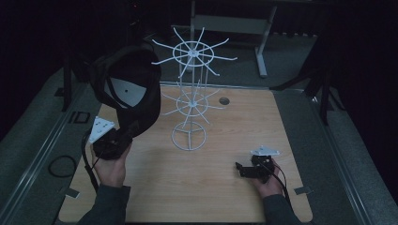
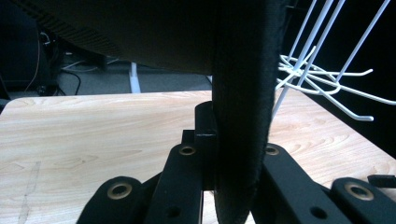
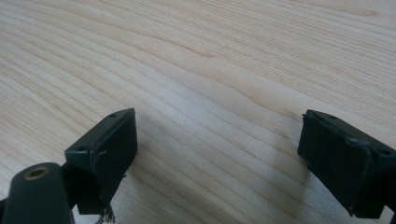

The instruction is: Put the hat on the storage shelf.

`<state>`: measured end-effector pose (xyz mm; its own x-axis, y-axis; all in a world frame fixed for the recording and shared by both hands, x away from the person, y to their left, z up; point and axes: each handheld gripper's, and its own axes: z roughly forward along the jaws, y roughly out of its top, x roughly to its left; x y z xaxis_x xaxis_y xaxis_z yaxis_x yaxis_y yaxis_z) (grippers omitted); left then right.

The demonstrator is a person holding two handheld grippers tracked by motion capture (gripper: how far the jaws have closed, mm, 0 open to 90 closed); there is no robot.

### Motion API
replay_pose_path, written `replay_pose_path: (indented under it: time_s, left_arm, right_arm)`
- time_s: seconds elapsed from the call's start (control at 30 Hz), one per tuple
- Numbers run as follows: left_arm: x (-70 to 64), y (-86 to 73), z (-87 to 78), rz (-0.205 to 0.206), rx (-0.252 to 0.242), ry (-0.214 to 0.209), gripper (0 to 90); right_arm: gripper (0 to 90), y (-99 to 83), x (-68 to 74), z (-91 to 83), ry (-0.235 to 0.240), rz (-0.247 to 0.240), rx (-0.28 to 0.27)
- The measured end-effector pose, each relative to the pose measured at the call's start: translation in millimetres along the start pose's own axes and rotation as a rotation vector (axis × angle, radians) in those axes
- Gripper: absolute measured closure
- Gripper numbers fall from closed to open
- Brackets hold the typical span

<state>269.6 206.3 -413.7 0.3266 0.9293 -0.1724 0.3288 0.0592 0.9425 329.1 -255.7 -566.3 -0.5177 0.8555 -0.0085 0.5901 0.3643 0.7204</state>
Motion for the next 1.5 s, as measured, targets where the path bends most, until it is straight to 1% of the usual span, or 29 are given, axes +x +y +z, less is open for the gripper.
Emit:
replay_pose_path:
  time_s: [0.27, 0.57, 1.03, 1.3, 1.5]
  left_arm:
    - [0.2, 0.9, 6.1, 0.010, 0.008, 0.011, 86.5]
    - [-0.7, 5.0, 9.7, 0.020, 0.010, 0.010, 86.5]
    - [-1.7, 12.6, 11.7, 0.041, 0.024, 0.008, 86.5]
    - [-2.9, 18.3, 11.3, 0.057, 0.022, 0.012, 86.5]
    - [-2.0, 21.3, 12.4, 0.058, 0.030, 0.011, 86.5]
  right_arm:
    - [11.7, 0.0, 0.0, 0.0, 0.000, 0.000, 0.001]
    - [11.7, 0.0, -0.1, -0.1, -0.001, -0.001, 0.001]
    - [11.7, -0.1, 0.1, -0.3, 0.000, -0.002, 0.002]
    - [11.7, -0.2, 0.1, -0.4, 0.000, -0.002, 0.001]
    - [11.7, -0.3, 0.2, -0.4, 0.000, -0.002, 0.001]
